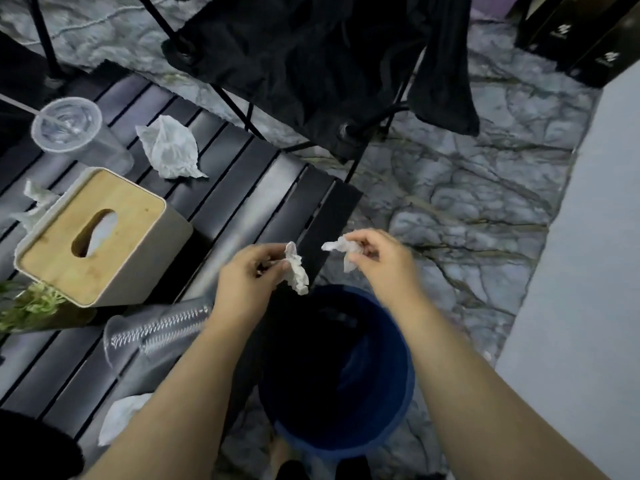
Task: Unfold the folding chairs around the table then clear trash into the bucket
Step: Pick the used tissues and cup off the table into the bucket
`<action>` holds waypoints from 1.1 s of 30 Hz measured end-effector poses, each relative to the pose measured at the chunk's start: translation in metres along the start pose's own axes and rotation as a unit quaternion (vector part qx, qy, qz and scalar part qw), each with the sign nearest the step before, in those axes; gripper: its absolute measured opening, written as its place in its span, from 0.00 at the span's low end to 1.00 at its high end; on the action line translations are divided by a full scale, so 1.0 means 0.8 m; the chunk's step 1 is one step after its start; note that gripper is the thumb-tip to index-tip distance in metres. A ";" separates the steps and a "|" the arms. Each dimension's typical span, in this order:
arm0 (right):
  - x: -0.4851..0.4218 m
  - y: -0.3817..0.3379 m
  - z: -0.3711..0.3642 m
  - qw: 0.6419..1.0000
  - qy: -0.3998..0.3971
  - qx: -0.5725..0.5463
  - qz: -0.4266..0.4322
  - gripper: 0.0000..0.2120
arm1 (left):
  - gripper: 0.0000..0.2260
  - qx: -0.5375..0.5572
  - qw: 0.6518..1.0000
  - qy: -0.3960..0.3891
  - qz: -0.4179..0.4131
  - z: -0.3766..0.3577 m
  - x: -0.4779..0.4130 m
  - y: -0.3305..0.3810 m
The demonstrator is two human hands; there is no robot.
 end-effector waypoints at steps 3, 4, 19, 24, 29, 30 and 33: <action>0.059 0.010 0.008 1.000 -0.001 0.004 -0.028 0.12 | 0.13 -0.021 0.999 -0.039 -0.002 -0.029 0.037 -0.013; 0.076 0.016 0.010 0.999 -0.004 0.004 -0.039 0.12 | 0.12 -0.023 0.999 -0.049 0.005 -0.038 0.049 -0.019; 0.241 0.159 -0.069 0.974 -0.128 -0.039 -0.185 0.23 | 0.28 -0.201 0.969 -0.124 0.071 -0.136 0.121 -0.180; 0.253 0.148 -0.046 0.975 -0.102 -0.031 -0.193 0.21 | 0.24 -0.182 0.974 -0.115 0.069 -0.111 0.130 -0.183; 0.239 0.074 -0.040 0.984 -0.103 -0.038 -0.139 0.19 | 0.18 -0.095 0.992 -0.068 0.046 -0.048 0.171 -0.152; 0.232 0.052 -0.043 0.986 -0.105 -0.043 -0.121 0.18 | 0.16 -0.059 0.996 -0.057 0.044 -0.029 0.180 -0.148; 0.210 -0.021 -0.059 0.989 -0.125 -0.051 -0.065 0.17 | 0.14 0.037 0.998 0.008 0.041 0.043 0.209 -0.136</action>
Point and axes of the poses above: each hand's wrist, its own x-axis away from the middle knuckle, its own z-axis out of the back of the hand, y = z × x, the point moved 8 cm from there along -x, towards the middle knuckle, and after that the axes turned 15 degrees about z, right-handed, at the moved point
